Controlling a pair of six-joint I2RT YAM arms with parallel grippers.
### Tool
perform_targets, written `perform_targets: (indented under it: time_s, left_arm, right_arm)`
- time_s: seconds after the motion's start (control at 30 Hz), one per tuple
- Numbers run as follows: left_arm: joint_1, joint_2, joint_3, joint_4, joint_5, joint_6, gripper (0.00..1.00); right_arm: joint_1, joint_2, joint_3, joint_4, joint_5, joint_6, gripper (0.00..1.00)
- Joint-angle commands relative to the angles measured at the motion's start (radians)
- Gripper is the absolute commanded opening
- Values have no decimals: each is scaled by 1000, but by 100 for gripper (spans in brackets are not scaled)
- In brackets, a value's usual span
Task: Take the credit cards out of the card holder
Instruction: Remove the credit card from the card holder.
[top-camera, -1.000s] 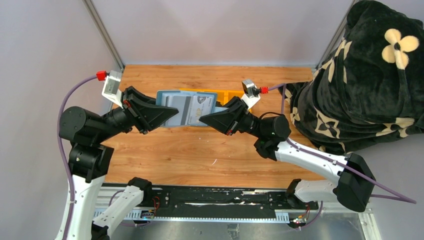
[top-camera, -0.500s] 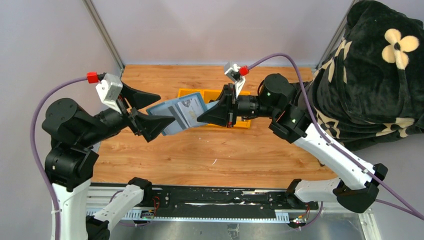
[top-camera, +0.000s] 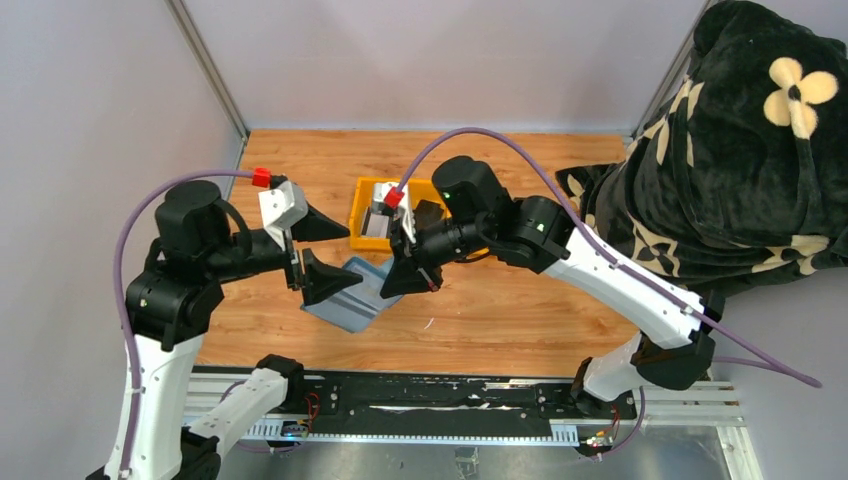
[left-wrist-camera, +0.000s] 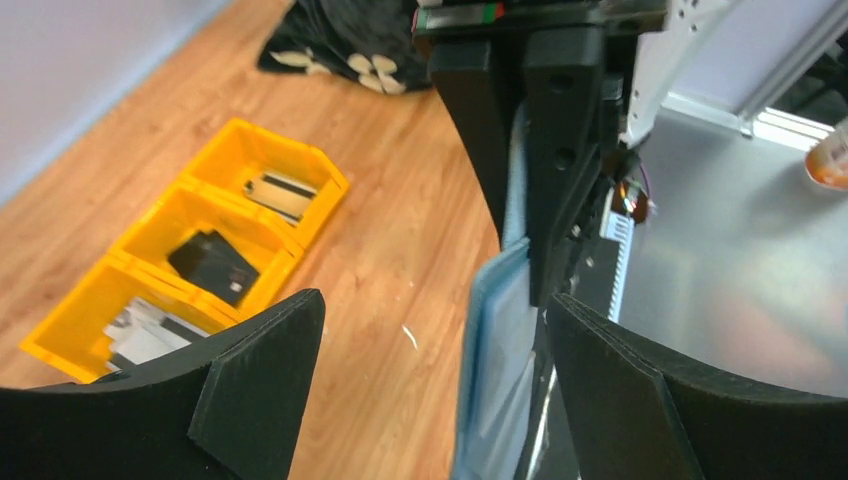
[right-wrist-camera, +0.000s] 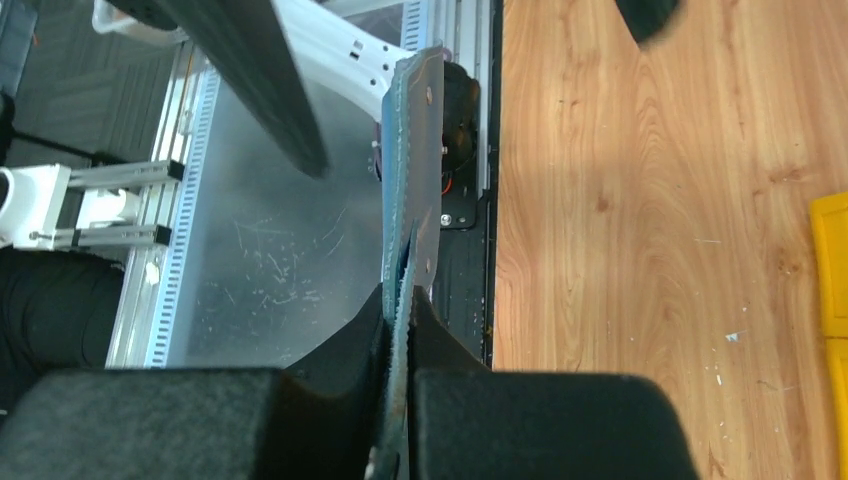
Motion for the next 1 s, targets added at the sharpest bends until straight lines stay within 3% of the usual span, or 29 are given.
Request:
perform_targets:
  time_s: [0.0,0.1,0.2,0.3,0.37,0.5,0.6,0.63,0.73,0.77,0.83,0.9,0.97]
  left_arm:
    - [-6,9,-27,-136,93,132,89]
    - [-7,-9,-58,-176,145,162,85]
    - [-16,-22,-104,-176,164,155,72]
    - [-18,-25,-127,-176,197,144,35]
    - [-18,-35,-142,-176,216,154,19]
    - [-18,-21,-130,-176,231,166,6]
    - [-18,-9,-120,-180,249,183,0]
    - [-18,-11,-114,-182,248,198,0]
    - [-18,-5,-77,-184,252,239,0]
    - [-18,10,-48,-185,257,234,0]
    - [-18,49,30,-185,260,191,0]
    - [-18,82,75,-187,257,155,0]
    - [-18,85,93,-184,246,132,0]
  right_arm:
    - [43,40,109,-130,23,-98,0]
    - [45,63,151,-159,33,-108,0]
    - [52,90,200,-182,28,-120,0]
    - [57,116,235,-198,26,-125,0]
    - [57,126,249,-204,22,-127,0]
    - [57,137,265,-215,25,-130,8]
    - [54,85,206,-140,40,-115,23]
    - [48,50,160,-82,44,-98,25]
    - [8,-130,-115,338,108,130,35]
    - [3,-203,-291,595,114,227,41]
    - [2,-318,-493,915,170,321,57]
    - [3,-394,-620,1082,256,368,65]
    - [2,-419,-681,1150,291,396,67]
